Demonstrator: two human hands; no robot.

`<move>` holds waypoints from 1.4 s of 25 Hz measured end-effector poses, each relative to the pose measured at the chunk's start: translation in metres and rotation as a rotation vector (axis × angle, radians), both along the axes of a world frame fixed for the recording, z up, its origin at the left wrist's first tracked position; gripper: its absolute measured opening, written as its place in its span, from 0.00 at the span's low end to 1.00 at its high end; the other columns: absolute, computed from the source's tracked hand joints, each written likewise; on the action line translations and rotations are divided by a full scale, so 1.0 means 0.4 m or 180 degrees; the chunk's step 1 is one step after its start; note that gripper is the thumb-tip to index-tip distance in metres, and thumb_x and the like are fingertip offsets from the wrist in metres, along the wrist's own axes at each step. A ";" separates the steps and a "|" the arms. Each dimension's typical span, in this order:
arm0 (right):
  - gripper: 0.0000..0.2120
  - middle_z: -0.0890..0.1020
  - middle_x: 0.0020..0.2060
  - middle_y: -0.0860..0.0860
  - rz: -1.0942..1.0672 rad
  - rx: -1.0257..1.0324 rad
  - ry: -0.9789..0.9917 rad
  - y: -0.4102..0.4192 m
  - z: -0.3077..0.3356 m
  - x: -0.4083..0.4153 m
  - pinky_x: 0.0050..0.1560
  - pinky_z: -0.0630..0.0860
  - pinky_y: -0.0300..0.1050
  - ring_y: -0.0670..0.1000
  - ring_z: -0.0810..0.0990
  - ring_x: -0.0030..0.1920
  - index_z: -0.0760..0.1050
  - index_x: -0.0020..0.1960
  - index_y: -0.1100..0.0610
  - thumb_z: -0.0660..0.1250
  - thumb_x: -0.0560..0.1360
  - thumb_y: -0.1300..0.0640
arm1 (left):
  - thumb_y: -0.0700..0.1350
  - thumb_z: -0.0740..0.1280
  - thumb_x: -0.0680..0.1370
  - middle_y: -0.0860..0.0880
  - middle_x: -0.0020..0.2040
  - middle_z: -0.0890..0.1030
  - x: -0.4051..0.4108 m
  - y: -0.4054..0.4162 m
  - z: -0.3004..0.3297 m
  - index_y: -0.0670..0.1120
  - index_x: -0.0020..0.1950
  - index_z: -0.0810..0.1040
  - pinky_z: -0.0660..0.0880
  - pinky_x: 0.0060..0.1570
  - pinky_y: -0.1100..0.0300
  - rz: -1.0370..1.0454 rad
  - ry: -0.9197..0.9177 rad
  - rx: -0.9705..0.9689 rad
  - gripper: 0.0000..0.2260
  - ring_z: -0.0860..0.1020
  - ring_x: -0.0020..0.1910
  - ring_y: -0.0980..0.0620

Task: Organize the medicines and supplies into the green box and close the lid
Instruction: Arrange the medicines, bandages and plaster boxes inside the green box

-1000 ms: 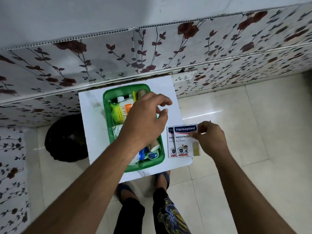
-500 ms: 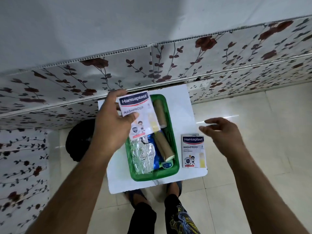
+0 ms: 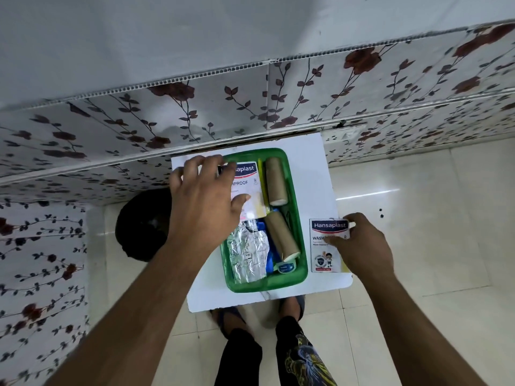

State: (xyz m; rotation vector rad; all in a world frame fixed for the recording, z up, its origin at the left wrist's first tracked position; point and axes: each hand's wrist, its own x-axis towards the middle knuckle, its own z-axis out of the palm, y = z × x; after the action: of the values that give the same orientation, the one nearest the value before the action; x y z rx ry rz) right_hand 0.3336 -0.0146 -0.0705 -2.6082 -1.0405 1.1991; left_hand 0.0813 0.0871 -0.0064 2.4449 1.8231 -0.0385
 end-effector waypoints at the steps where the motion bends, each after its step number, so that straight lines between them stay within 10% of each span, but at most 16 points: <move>1: 0.18 0.81 0.43 0.45 -0.0082 0.0075 0.0030 0.002 0.008 0.002 0.41 0.72 0.46 0.53 0.80 0.48 0.74 0.59 0.49 0.72 0.71 0.52 | 0.60 0.68 0.72 0.48 0.64 0.77 -0.005 -0.001 -0.005 0.48 0.64 0.77 0.60 0.65 0.39 -0.0146 0.0156 -0.0116 0.25 0.68 0.67 0.40; 7: 0.07 0.81 0.38 0.45 -0.0331 0.0589 0.0170 0.033 0.124 0.021 0.33 0.70 0.39 0.49 0.81 0.41 0.77 0.51 0.50 0.67 0.76 0.60 | 0.63 0.66 0.72 0.52 0.70 0.75 -0.009 0.003 -0.037 0.51 0.68 0.75 0.45 0.69 0.30 -0.0382 0.0341 -0.0473 0.28 0.58 0.76 0.41; 12: 0.09 0.84 0.40 0.52 -0.0703 0.1793 0.0695 0.076 0.319 -0.002 0.36 0.81 0.50 0.54 0.84 0.40 0.79 0.49 0.50 0.69 0.75 0.63 | 0.52 0.64 0.76 0.51 0.64 0.80 -0.062 -0.032 -0.005 0.50 0.64 0.77 0.58 0.70 0.39 0.0405 -0.1002 -0.0032 0.17 0.66 0.72 0.43; 16: 0.11 0.84 0.37 0.51 -0.0158 0.1228 0.1397 0.113 0.307 -0.141 0.34 0.80 0.47 0.50 0.84 0.37 0.78 0.50 0.50 0.70 0.74 0.65 | 0.46 0.64 0.75 0.51 0.58 0.82 -0.123 -0.078 -0.013 0.50 0.61 0.79 0.67 0.64 0.44 0.1039 -0.1668 -0.0045 0.15 0.71 0.66 0.45; 25: 0.13 0.82 0.50 0.52 0.1939 0.0899 -0.0606 0.079 0.194 -0.291 0.41 0.77 0.47 0.58 0.81 0.46 0.76 0.58 0.51 0.67 0.74 0.55 | 0.39 0.67 0.75 0.50 0.58 0.81 -0.194 -0.166 -0.088 0.49 0.60 0.79 0.68 0.59 0.57 0.1403 -0.1880 -0.0498 0.14 0.73 0.60 0.47; 30: 0.18 0.78 0.53 0.51 0.1117 0.1421 -0.0880 0.066 0.204 -0.227 0.40 0.76 0.49 0.58 0.81 0.47 0.74 0.63 0.49 0.61 0.75 0.46 | 0.41 0.67 0.75 0.50 0.54 0.79 -0.171 -0.166 -0.107 0.50 0.56 0.80 0.75 0.52 0.57 0.1611 -0.2142 -0.0837 0.11 0.79 0.51 0.52; 35: 0.15 0.84 0.43 0.51 0.1309 0.0553 -0.0383 0.046 0.137 -0.182 0.42 0.74 0.49 0.60 0.81 0.49 0.74 0.61 0.55 0.57 0.80 0.49 | 0.48 0.64 0.75 0.53 0.45 0.83 -0.107 -0.130 -0.146 0.51 0.52 0.80 0.79 0.47 0.52 0.1912 -0.1987 -0.1790 0.08 0.81 0.44 0.50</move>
State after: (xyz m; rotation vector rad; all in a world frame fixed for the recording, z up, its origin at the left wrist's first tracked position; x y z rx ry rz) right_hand 0.2609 0.0038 -0.0156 -2.4284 -1.6844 0.9662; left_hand 0.0385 0.0350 -0.0648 1.2842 1.8210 0.2004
